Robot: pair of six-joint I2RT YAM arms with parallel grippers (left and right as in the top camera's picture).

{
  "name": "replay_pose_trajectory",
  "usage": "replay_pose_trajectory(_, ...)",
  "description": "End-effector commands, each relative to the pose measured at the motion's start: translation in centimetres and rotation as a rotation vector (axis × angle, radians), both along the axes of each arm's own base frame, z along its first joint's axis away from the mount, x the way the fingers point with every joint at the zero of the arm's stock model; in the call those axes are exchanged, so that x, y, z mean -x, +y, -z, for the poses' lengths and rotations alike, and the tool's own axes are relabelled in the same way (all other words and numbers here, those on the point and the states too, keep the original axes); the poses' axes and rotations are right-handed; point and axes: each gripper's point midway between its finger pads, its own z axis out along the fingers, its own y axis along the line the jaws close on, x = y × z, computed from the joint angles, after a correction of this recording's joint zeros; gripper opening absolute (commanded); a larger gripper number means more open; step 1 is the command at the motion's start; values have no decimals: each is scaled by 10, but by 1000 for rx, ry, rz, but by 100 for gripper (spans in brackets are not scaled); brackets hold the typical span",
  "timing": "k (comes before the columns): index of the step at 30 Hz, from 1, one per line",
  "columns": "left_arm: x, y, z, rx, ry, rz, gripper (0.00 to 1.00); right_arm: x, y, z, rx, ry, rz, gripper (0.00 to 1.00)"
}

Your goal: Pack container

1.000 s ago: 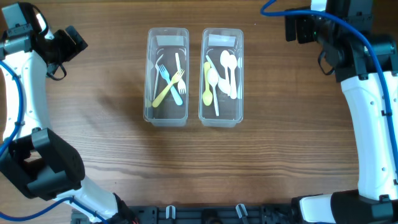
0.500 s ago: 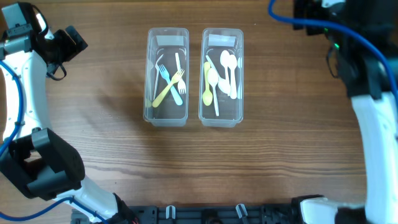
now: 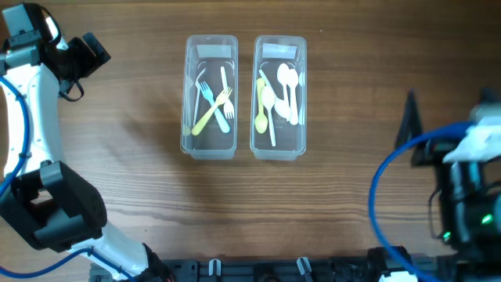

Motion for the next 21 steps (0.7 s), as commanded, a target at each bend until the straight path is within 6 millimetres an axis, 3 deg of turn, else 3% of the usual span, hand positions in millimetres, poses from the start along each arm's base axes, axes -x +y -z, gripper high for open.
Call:
replay_pose_trajectory(1, 0, 3, -16, -13, -37, -10, 100, 12, 12, 50, -16, 13, -80, 100)
replay_pose_trajectory(9, 0, 3, -16, -13, -37, -10, 100, 10, 16, 142, -25, -35, -103, 100)
replay_pose_trajectory(13, 0, 3, -16, -13, -37, -10, 100, 7, 16, 170, -95, -20, -105, 100)
replay_pose_trajectory(21, 0, 3, -16, -13, -37, -10, 100, 1, 13, 203, -90, 20, -88, 100)
